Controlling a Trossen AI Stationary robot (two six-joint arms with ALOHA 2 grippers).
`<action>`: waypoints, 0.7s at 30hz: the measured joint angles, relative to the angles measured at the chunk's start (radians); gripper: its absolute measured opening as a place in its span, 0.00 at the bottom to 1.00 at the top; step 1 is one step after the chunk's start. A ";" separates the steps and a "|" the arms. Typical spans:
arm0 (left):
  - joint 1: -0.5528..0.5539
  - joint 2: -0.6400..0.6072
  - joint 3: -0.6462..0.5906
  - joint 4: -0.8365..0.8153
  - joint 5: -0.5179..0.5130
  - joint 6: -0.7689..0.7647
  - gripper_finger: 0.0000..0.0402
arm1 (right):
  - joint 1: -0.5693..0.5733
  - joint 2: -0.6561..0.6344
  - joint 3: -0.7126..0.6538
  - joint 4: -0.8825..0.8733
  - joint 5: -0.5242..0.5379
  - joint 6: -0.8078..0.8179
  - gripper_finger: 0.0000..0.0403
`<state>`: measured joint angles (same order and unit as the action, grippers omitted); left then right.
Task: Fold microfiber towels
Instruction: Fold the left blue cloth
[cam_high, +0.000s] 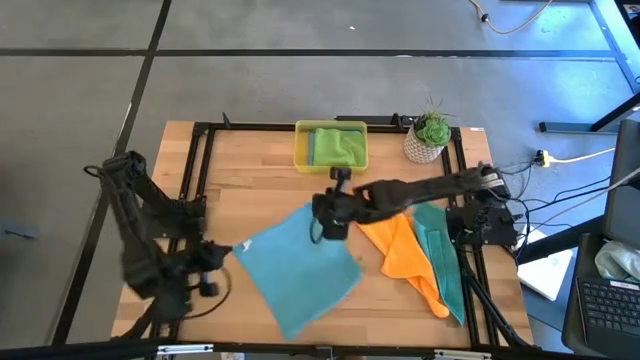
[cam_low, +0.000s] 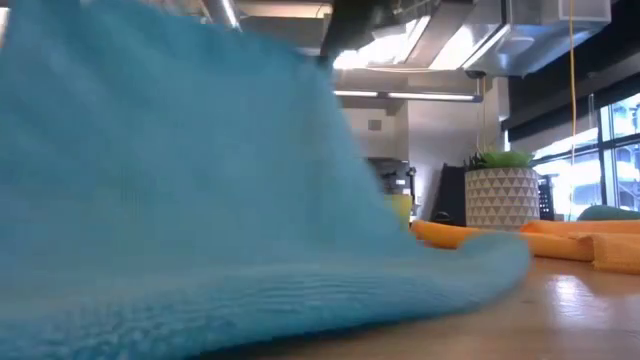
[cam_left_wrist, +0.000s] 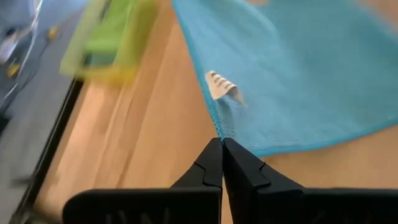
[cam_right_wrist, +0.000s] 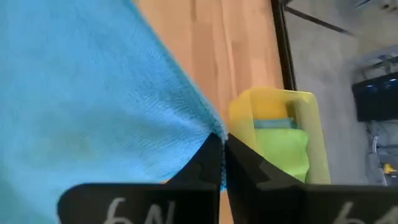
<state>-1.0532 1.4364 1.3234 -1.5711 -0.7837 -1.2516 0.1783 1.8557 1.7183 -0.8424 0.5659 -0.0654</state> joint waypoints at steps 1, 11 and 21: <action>0.018 0.000 -0.031 0.000 0.023 -0.010 0.00 | -0.024 0.000 -0.044 0.057 0.003 -0.044 0.03; 0.145 0.000 -0.251 0.000 0.087 -0.038 0.00 | -0.204 0.000 -0.280 0.535 -0.021 -0.337 0.03; 0.177 0.001 -0.361 0.085 0.038 -0.048 0.00 | -0.296 -0.004 -0.284 0.538 -0.231 -0.437 0.03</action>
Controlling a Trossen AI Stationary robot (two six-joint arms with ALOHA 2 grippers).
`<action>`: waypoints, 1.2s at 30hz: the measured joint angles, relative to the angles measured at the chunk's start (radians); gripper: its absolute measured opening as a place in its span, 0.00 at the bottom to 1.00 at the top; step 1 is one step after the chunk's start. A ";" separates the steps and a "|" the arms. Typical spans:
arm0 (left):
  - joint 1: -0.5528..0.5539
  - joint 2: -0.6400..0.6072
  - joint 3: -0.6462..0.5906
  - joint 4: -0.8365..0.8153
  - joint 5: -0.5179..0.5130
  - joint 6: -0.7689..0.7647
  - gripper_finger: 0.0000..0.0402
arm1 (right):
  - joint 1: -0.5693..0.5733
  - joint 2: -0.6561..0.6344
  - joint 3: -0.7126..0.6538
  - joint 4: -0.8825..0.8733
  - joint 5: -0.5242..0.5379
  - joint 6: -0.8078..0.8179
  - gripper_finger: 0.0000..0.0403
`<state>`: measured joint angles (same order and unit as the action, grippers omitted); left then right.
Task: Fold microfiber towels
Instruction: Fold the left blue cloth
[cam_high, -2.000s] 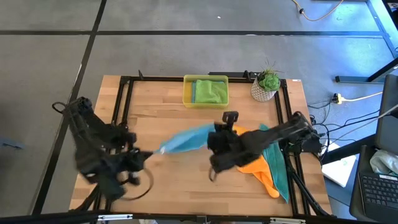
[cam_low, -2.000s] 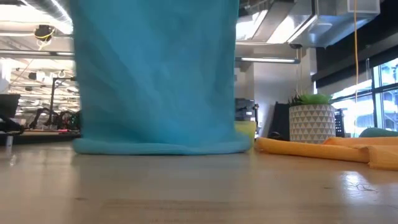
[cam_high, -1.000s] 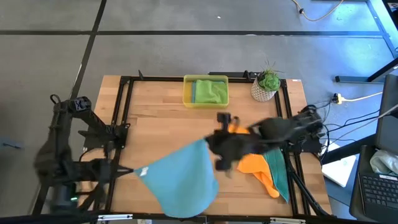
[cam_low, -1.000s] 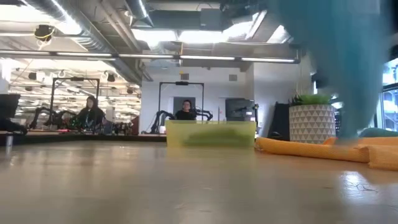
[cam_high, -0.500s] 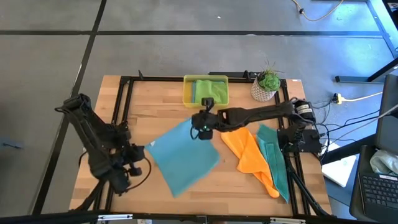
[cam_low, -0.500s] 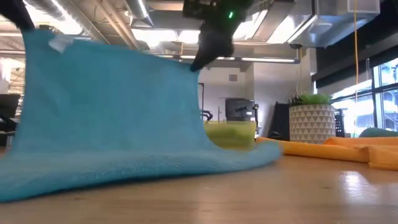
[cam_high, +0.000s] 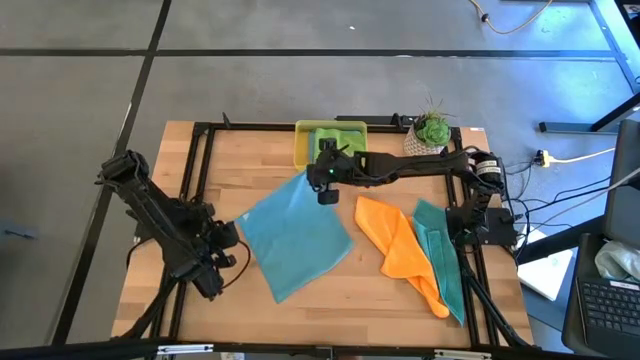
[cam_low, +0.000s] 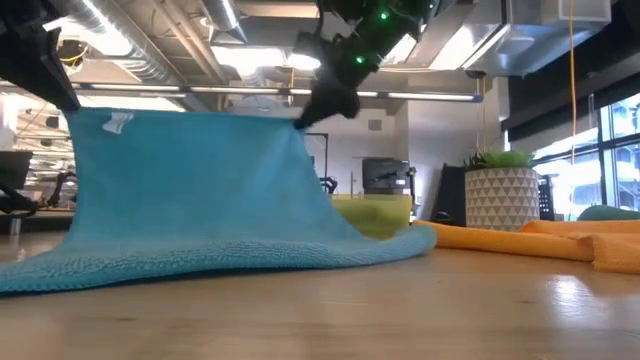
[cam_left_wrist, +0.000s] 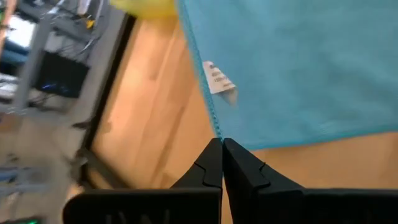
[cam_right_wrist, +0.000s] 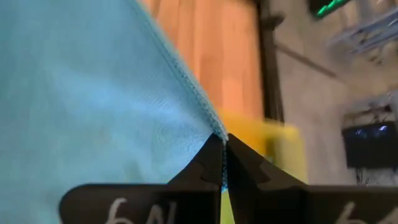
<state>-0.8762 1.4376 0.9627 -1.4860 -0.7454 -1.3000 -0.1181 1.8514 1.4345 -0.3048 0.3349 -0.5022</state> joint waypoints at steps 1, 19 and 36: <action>-0.005 0.000 0.000 0.031 -0.013 0.010 0.00 | 0.000 -0.001 0.000 -0.035 -0.001 0.000 0.03; 0.022 0.166 0.000 0.825 -0.020 0.393 0.00 | 0.108 0.002 -0.104 -0.494 -0.374 0.362 0.03; 0.004 0.245 0.071 0.772 -0.007 0.367 0.00 | 0.205 -0.063 -0.175 -0.497 -0.317 0.444 0.03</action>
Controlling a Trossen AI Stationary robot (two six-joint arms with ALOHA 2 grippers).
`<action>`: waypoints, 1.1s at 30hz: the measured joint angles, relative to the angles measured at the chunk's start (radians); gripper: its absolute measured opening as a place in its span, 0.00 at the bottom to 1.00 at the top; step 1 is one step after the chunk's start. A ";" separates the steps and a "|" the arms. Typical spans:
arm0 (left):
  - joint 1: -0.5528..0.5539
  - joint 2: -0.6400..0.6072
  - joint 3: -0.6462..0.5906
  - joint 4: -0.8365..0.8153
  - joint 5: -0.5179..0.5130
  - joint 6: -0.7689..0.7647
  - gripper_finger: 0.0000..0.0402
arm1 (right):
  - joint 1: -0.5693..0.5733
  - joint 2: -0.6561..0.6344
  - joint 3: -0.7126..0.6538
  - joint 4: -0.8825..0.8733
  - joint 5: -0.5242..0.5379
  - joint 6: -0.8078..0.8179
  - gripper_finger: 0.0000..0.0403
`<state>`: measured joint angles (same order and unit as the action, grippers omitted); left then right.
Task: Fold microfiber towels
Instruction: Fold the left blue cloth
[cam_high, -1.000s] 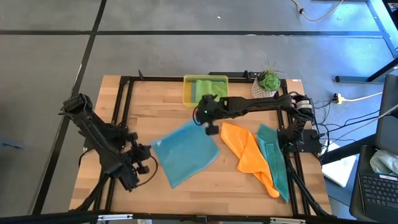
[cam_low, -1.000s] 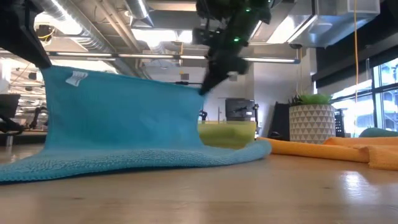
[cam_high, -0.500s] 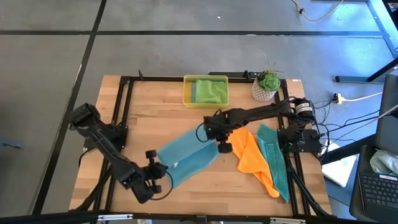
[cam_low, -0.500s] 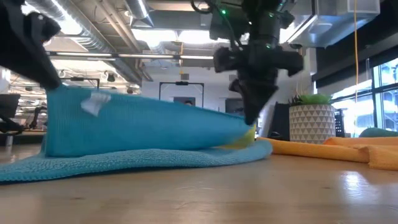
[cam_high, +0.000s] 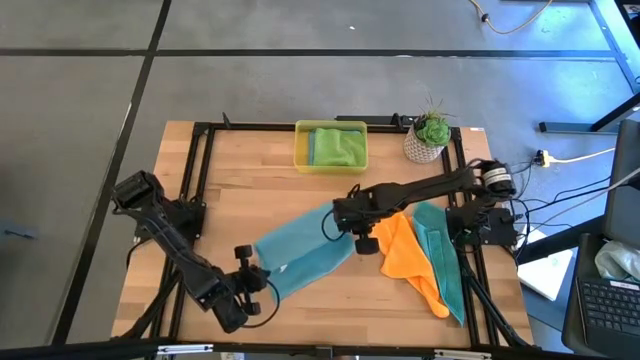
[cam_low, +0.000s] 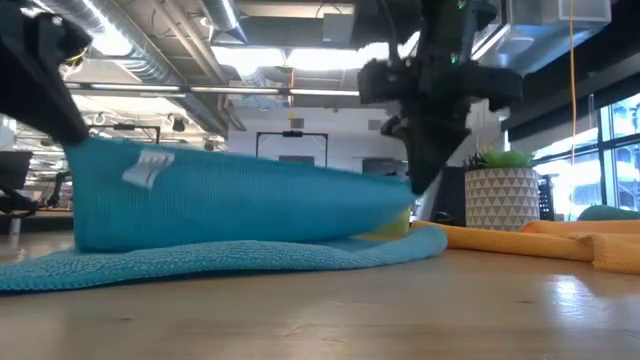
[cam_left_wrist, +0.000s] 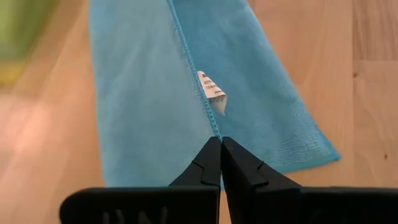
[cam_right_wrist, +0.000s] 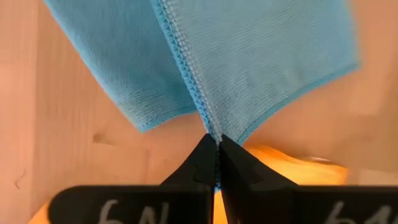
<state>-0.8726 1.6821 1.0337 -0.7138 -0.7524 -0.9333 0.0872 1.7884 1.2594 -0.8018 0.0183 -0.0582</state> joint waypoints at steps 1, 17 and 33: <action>-0.004 0.000 0.017 -0.022 -0.010 -0.001 0.00 | 0.005 -0.018 0.000 -0.001 0.011 0.008 0.03; -0.033 0.046 0.060 -0.003 -0.016 -0.007 0.00 | 0.108 -0.070 -0.083 0.075 -0.027 0.148 0.03; -0.036 0.048 0.060 0.017 0.083 -0.006 0.00 | 0.113 -0.070 -0.172 0.204 -0.051 0.173 0.03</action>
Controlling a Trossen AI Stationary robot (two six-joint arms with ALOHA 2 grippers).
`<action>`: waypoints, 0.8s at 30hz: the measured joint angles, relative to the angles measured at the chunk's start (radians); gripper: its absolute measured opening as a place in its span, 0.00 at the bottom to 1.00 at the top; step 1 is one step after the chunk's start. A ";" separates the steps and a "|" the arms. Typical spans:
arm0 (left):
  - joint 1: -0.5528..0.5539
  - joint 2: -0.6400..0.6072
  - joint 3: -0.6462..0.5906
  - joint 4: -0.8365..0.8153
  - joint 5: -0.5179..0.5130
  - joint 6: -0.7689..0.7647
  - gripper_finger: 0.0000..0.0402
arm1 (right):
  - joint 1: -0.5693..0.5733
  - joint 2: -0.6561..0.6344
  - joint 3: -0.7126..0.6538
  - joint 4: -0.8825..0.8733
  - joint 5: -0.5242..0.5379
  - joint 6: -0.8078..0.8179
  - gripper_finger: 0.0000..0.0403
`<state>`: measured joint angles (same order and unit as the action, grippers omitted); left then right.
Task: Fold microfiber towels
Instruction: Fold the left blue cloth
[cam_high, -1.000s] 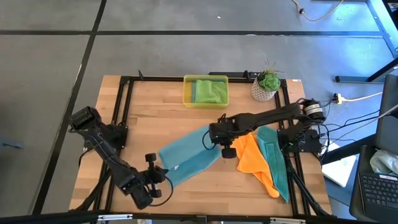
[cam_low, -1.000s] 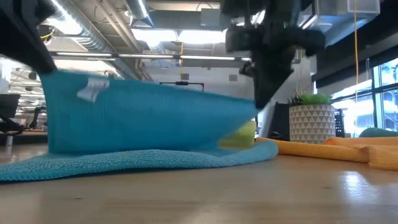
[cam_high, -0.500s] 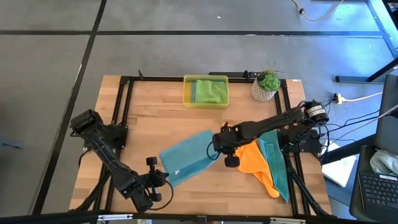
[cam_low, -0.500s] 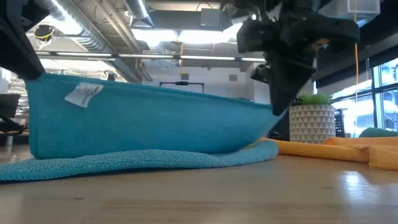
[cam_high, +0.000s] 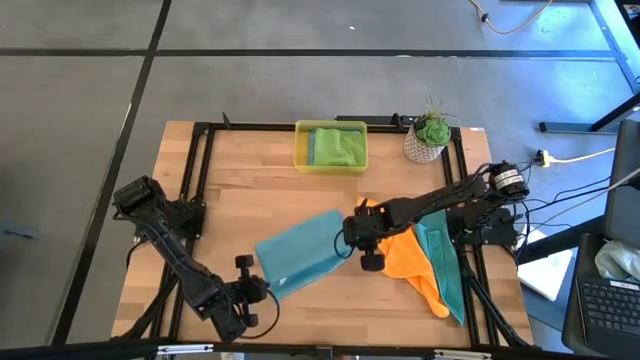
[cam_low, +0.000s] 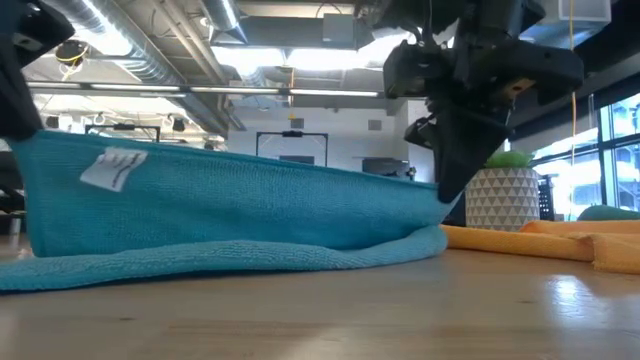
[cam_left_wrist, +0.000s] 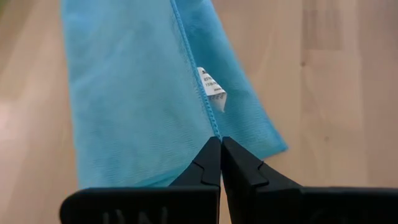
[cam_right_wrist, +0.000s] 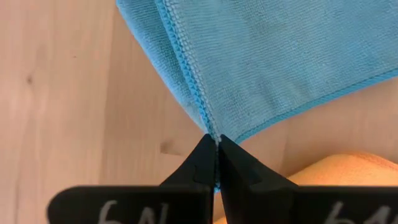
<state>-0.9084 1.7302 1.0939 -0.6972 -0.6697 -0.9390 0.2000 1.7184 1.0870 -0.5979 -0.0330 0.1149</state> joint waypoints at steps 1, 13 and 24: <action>-0.002 0.000 0.000 0.008 0.007 0.000 0.00 | 0.002 0.000 0.000 0.000 -0.012 0.009 0.03; -0.021 -0.003 0.000 0.006 0.072 0.007 0.00 | 0.047 -0.001 0.022 -0.017 -0.022 0.035 0.03; -0.049 -0.002 0.000 0.014 0.112 -0.052 0.00 | 0.080 -0.002 0.027 0.005 -0.126 0.080 0.10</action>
<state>-0.9577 1.7283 1.0939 -0.6830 -0.5579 -0.9913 0.2802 1.7168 1.1137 -0.5931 -0.1587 0.1952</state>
